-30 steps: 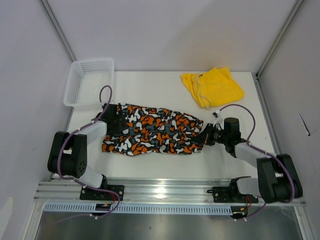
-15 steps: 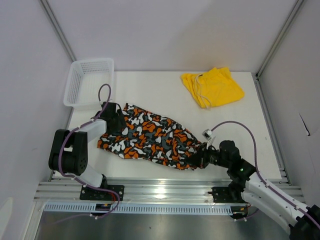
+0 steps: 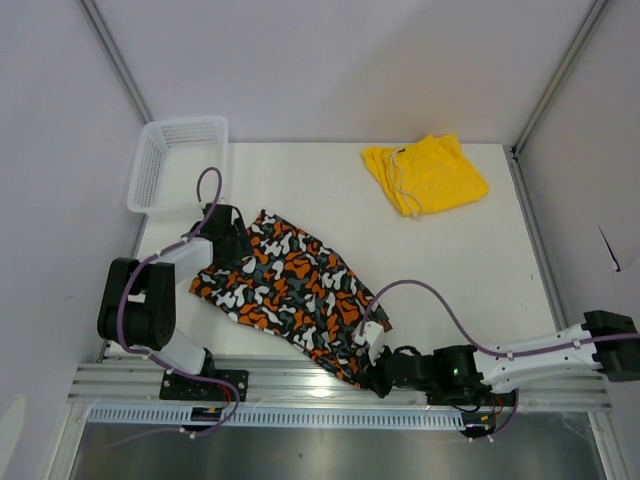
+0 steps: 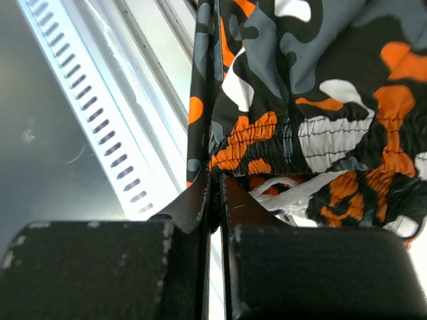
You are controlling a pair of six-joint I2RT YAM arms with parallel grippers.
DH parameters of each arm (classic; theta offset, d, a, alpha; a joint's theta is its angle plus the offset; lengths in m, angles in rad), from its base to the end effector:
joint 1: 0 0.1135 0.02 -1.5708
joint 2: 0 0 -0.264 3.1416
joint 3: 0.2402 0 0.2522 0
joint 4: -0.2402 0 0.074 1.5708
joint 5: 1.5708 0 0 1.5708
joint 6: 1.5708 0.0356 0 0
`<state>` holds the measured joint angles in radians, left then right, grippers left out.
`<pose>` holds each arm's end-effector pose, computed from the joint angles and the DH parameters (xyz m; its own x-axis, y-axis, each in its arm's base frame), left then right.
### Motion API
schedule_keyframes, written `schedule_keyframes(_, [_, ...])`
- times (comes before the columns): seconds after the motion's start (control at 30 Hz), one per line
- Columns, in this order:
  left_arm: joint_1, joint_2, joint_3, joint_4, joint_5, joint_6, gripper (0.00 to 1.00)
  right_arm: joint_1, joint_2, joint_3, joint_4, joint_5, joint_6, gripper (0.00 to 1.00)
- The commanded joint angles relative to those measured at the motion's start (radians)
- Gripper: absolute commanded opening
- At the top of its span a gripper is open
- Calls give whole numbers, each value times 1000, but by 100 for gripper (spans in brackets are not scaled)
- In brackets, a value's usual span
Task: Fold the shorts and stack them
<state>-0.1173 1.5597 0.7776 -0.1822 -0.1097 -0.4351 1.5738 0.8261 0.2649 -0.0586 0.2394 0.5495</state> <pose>0.2939 -0.0307 0.1575 -0.7629 -0.3320 -0.5548 -0.2946 0.9423 -0.1587 0.0079 0.1688 0.1650 -0.5062 -0.3961 -0.7661 -0.8299 0.4655 0.3077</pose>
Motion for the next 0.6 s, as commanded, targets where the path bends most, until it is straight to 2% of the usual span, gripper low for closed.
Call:
schedule_keyframes(0.0, [11,34,8,-23,18,13,70,151,103,85,39,291,-36,0])
schedule_keyframes(0.23, [11,34,5,-25,21,15,70,359,271,163,101,514,-114,0])
schedule_keyframes(0.37, [11,36,8,-25,21,15,69,449,285,160,123,647,-131,7])
schedule_keyframes(0.57, [11,36,6,-25,21,15,69,593,366,145,274,813,-203,13])
